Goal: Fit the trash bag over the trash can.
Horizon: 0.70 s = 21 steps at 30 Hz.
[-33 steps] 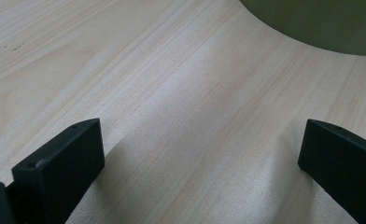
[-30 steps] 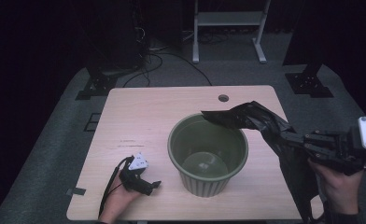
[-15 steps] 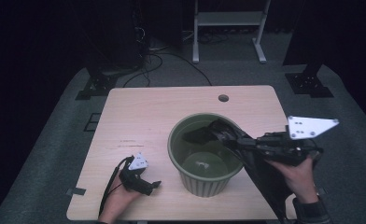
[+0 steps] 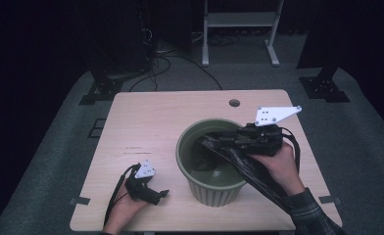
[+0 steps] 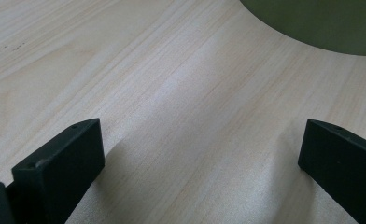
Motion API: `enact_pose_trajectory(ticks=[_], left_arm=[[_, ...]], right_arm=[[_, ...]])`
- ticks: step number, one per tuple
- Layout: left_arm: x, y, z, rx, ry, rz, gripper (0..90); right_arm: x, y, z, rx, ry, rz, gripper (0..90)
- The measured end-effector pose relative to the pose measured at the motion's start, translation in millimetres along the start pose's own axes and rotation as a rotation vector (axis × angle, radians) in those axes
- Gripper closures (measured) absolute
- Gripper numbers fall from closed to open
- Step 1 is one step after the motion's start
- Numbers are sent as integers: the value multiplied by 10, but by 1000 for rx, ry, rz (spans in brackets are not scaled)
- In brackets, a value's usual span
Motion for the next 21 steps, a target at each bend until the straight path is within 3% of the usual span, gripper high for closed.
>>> enact_pose_trajectory(ticks=[9,16,21], left_arm=[[0,0,0,0,1,0,0],[-1,-1,-1,0,1,-1,0],[-1,-1,-2,1,2,-1,0]], right_arm=[[96,-65,-436,-31,-57,8,606],[248,-281,-746,-31,-94,26,550],[357,-485,-871,-34,-108,55,516]])
Point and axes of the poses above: each handheld gripper's, and its own axes: z roughly forward along the jaws, y roughly out of its top, x roughly to its left, the point moved 5 cm from there along z, roughly forward along the jaws, and after that the axes turned 14 degrees about -z, right-handed, at the moved point
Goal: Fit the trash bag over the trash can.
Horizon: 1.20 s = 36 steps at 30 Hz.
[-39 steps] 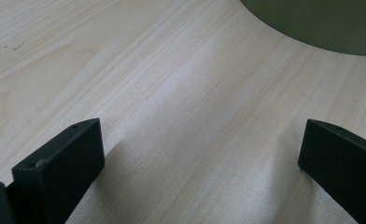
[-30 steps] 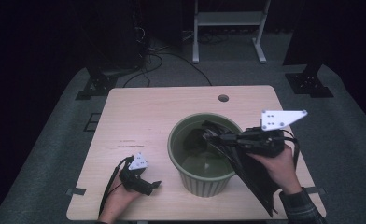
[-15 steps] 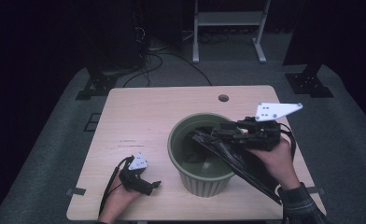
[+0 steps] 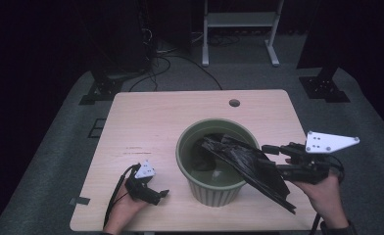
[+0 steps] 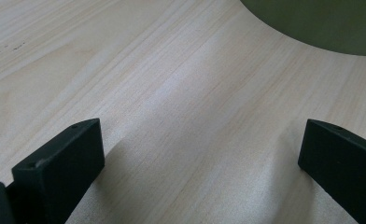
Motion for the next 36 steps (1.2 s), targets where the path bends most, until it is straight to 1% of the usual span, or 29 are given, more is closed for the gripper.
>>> enact_pose_trajectory(ticks=[3,7,10,15,17,20,21,22,23,24,25,26,27,28,32,34,36], left_arm=[[-1,0,0,0,0,-1,0],[0,0,0,0,0,0,0],[0,0,0,0,1,-1,0],[-1,0,1,-2,1,-2,0],[-1,0,1,-2,1,-2,0],[-1,0,1,-2,1,-2,0],[-1,0,1,-2,1,-2,0],[0,-1,-1,0,1,-2,0],[0,-1,-1,0,2,-1,0],[0,-1,-1,0,2,-1,0],[0,0,-1,0,1,-1,0],[0,-1,0,0,2,-1,0],[0,0,0,-1,1,-2,0],[0,-1,0,0,2,-1,0],[0,-1,-1,0,2,-2,0],[-2,-2,-2,1,2,-2,0],[-3,-3,-3,0,1,-2,0]], right_arm=[[58,-106,-103,-2,-15,19,502],[165,-169,-270,-31,-21,39,499],[272,-165,-386,-60,-10,44,501],[437,-160,-489,-71,12,51,505],[477,-176,-496,-65,26,58,517],[514,-229,-467,-39,46,65,582],[520,-251,-450,-32,51,72,612],[521,-277,-435,-22,57,73,677],[521,-304,-418,-12,64,76,714],[517,-328,-398,-6,72,84,724],[514,-350,-376,-1,83,92,759],[512,-368,-357,6,88,92,816],[509,-381,-343,9,84,87,847],[502,-388,-329,10,89,94,894],[462,-354,-294,5,82,92,900],[435,-296,-277,-8,78,86,900],[398,-222,-254,-16,75,70,900]])
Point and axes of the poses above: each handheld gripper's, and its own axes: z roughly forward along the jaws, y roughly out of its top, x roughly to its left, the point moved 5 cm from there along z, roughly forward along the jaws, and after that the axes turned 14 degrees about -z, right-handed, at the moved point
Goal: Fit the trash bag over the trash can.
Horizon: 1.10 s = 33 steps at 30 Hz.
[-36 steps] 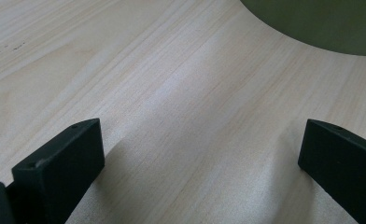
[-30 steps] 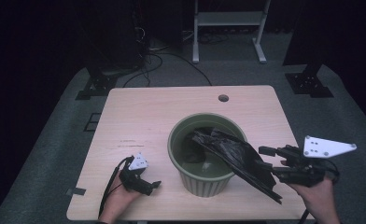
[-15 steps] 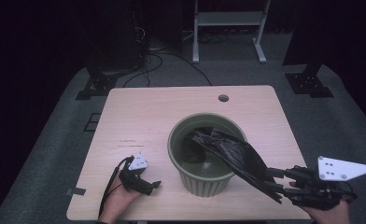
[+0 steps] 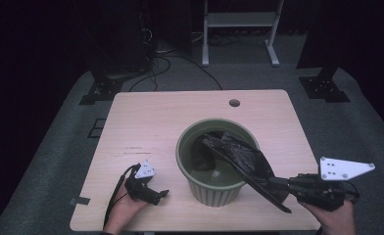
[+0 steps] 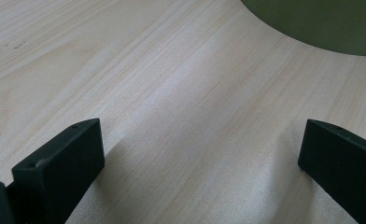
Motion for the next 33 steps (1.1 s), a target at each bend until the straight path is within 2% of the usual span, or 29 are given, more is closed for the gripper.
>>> enact_pose_trajectory(ticks=[5,9,11,16,20,24,30,33], left_arm=[[-1,1,-23,0,-9,-2,0],[3,33,-87,-42,-28,-20,0],[6,48,-125,-38,-28,-13,0],[0,94,-212,-62,-41,-9,0],[-28,160,-315,-104,-94,-31,0],[-63,229,-432,-123,-126,-19,0],[-91,350,-616,-177,-173,-25,8],[-122,415,-688,-198,-223,-25,9]], right_arm=[[-116,238,72,-20,-8,-41,900],[-229,416,173,-25,-5,-64,900],[-288,482,240,-23,-6,-74,900],[-417,586,410,-10,-11,-85,900],[-514,650,489,-14,-25,-81,900],[-600,709,557,-5,-37,-83,900],[-713,758,630,3,-55,-79,900],[-750,772,659,6,-59,-79,900]])
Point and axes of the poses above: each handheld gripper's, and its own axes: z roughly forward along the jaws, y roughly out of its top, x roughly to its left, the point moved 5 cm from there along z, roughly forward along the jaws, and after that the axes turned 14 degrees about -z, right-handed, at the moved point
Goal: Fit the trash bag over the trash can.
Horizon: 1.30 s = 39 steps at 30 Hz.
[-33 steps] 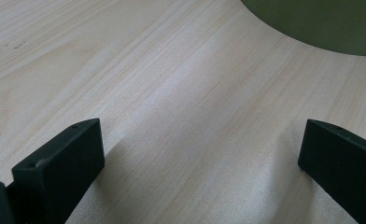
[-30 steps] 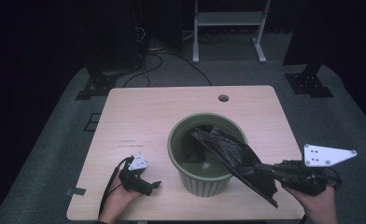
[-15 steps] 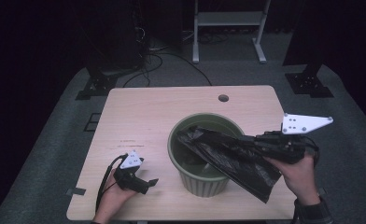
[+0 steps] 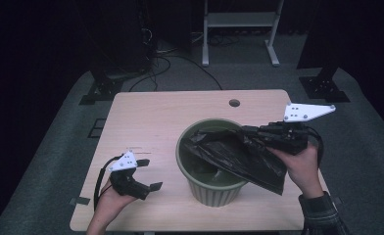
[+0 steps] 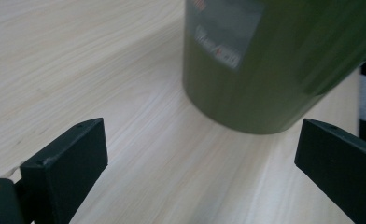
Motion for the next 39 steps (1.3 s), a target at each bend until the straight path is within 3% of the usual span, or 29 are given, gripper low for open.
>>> enact_pose_trajectory(ticks=[3,10,15,20,25,39], left_arm=[[-53,78,-48,-15,-48,18,19],[-175,352,-212,-76,-92,60,55],[-302,584,-310,-149,-167,78,176],[-432,815,-318,-172,-217,102,273],[-565,1050,-257,-183,-256,139,354],[-838,1511,186,-175,-307,223,401]], right_arm=[[-25,2,26,0,1,1,900],[-51,29,52,11,1,-8,900],[-75,39,55,13,-1,-15,900],[-92,31,71,14,6,-9,900],[-93,31,83,15,7,-8,900],[-91,31,139,18,24,-9,900]])
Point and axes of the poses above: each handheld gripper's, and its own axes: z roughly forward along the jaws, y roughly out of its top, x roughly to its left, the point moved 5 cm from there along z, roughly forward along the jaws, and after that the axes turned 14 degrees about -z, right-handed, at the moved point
